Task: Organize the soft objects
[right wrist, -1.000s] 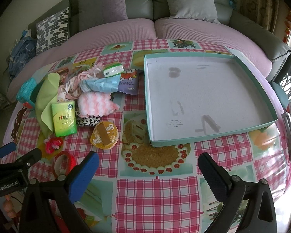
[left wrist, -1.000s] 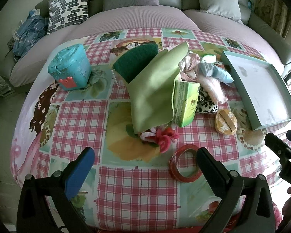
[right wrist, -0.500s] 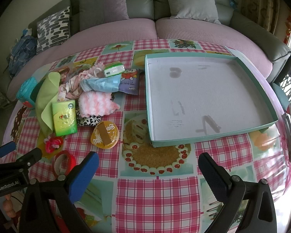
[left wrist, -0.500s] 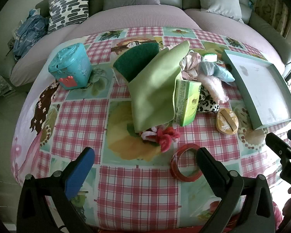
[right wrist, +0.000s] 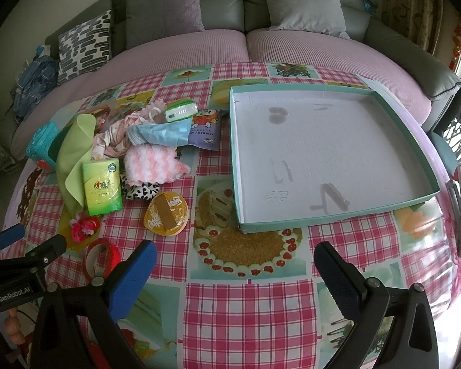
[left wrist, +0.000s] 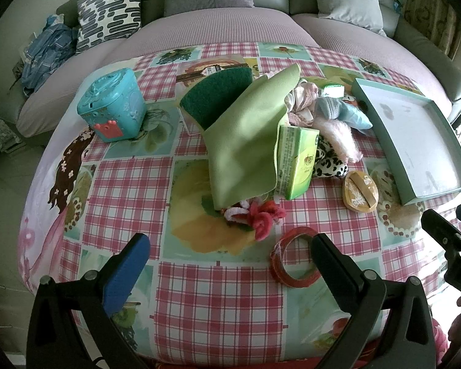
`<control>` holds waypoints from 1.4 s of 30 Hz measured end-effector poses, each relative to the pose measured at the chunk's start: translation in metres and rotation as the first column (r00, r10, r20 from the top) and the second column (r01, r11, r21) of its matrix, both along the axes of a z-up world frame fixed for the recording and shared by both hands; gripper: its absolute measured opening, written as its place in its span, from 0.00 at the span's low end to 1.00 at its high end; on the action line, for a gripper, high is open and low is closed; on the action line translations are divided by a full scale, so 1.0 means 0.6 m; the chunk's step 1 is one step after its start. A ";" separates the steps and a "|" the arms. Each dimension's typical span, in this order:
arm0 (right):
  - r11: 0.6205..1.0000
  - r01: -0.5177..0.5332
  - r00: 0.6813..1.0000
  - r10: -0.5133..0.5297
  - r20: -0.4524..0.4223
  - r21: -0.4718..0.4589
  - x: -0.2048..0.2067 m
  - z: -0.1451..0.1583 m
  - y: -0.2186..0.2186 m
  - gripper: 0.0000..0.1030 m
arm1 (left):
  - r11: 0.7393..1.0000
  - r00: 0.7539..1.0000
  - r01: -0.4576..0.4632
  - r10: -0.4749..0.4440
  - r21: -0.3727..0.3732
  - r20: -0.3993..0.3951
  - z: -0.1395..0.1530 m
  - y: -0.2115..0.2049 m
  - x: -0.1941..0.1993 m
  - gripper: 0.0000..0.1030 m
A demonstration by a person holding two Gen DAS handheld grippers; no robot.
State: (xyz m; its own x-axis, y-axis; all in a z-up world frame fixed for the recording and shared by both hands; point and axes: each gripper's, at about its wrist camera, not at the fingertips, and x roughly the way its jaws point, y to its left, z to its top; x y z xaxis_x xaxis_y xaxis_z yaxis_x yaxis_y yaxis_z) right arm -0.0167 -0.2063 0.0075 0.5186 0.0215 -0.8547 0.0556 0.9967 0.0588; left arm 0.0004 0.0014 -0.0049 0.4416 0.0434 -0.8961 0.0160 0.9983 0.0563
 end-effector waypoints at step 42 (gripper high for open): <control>0.990 -0.042 0.999 0.039 0.023 0.137 0.036 0.013 0.000 1.00 | 0.972 0.969 0.201 -0.215 -0.121 -0.124 -0.046 -0.046 0.015 1.00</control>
